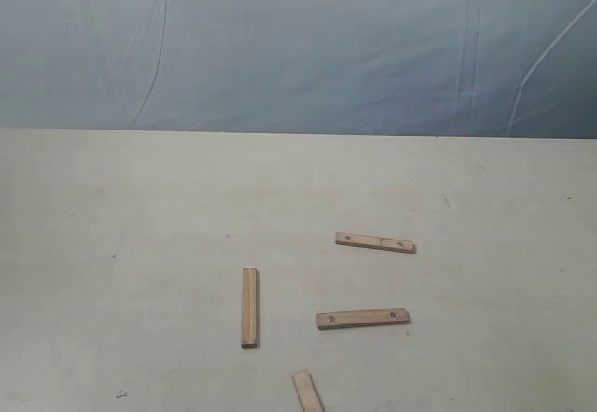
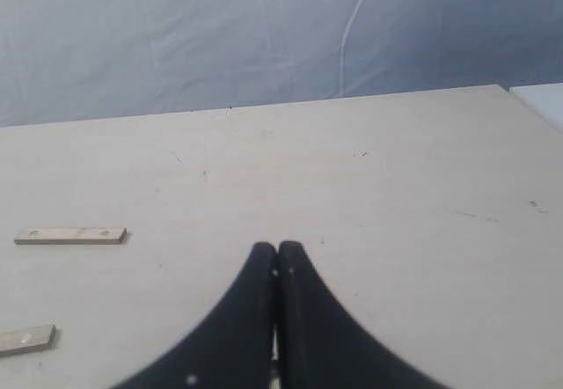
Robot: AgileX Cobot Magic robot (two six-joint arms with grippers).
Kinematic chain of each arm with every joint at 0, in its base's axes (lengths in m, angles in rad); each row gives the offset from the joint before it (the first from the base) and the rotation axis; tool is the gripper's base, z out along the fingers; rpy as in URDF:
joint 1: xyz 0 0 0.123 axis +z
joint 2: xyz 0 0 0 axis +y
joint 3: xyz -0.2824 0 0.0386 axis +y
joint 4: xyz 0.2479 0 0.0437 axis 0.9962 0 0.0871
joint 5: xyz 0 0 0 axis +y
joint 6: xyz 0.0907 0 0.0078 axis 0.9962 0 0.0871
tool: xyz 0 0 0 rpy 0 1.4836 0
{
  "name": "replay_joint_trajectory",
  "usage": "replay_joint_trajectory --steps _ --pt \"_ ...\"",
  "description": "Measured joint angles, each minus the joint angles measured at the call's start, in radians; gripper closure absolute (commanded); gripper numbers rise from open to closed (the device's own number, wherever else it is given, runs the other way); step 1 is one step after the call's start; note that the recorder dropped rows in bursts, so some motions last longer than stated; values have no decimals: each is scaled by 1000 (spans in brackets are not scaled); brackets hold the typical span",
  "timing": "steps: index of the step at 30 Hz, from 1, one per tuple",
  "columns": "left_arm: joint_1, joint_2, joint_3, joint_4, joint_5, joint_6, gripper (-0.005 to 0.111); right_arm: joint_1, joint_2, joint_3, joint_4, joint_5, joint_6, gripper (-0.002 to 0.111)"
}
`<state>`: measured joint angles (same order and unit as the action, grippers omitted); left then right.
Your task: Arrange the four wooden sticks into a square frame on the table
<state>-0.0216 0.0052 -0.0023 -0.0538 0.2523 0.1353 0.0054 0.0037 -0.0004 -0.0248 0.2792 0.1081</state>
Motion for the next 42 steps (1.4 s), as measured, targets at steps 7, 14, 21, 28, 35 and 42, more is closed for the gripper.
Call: replay_joint_trajectory --steps 7,14,21,28,35,42 --pt "0 0 0 16 -47 0 107 0 0 0 0 0 0 109" --pt "0 0 0 -168 -301 -6 107 0 0 0 0 0 0 109" --pt "0 0 0 -449 -523 -385 107 0 0 0 0 0 0 109" --pt "0 5 -65 -101 -867 -707 107 0 0 0 0 0 0 109" --pt "0 211 -395 165 -975 -725 107 0 0 0 0 0 0 109" --pt "-4 492 -674 512 -687 -770 107 0 0 0 0 0 0 109"
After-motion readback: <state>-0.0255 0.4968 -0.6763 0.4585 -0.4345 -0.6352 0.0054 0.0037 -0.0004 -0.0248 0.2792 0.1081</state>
